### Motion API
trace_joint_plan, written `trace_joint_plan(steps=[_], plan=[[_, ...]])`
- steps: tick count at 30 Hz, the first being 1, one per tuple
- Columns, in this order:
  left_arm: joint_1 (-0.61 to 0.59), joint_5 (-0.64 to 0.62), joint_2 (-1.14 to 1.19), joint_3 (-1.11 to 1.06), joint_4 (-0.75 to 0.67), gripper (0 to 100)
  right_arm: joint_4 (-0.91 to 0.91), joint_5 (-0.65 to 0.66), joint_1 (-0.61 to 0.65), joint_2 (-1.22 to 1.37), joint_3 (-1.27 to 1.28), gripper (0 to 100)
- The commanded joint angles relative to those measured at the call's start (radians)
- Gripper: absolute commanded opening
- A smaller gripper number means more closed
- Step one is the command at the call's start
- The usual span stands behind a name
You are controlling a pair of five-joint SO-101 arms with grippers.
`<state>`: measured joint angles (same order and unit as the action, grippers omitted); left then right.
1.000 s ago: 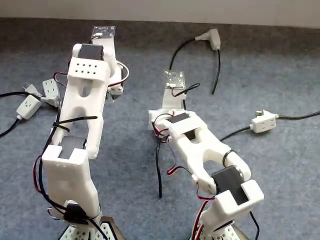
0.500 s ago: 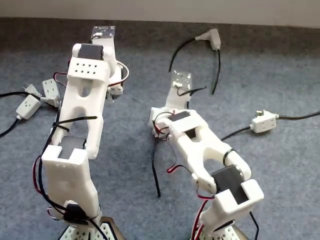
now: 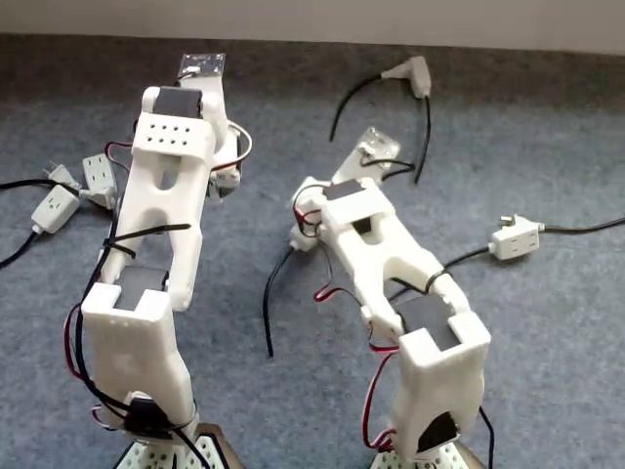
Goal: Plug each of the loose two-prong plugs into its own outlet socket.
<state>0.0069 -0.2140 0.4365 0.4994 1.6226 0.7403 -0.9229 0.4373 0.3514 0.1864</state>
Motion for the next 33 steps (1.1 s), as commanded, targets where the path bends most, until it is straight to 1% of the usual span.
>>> trace_joint_plan(steps=[1, 9, 21, 23, 27, 28, 30, 33], plan=[[0.001, -0.009, -0.053, 0.002, -0.026, 1, 0.002, -0.064, -0.004, 0.067, -0.134, 11.6], [0.013, -0.011, -0.053, 0.002, -0.026, 1, 0.007, -0.071, 0.01, 0.226, -0.297, 11.1], [0.022, -0.011, -0.053, 0.002, -0.021, 1, 0.196, -0.066, 0.012, 0.229, -0.447, 11.8], [0.021, -0.011, -0.053, 0.002, -0.02, 1, 0.234, -0.064, 0.012, 0.229, -0.481, 15.8], [0.021, -0.009, -0.053, 0.002, -0.02, 1, 0.32, -0.052, 0.015, 0.229, -0.553, 32.2], [0.021, -0.009, -0.054, 0.002, -0.02, 1, 0.343, -0.028, 0.015, 0.228, -0.573, 33.8], [0.021, -0.009, -0.054, 0.002, -0.02, 1, 0.395, 0.014, 0.015, 0.228, -0.622, 33.7], [0.021, -0.009, -0.054, 0.002, -0.02, 1, 0.476, 0.031, 0.015, 0.228, -0.7, 33.7]])
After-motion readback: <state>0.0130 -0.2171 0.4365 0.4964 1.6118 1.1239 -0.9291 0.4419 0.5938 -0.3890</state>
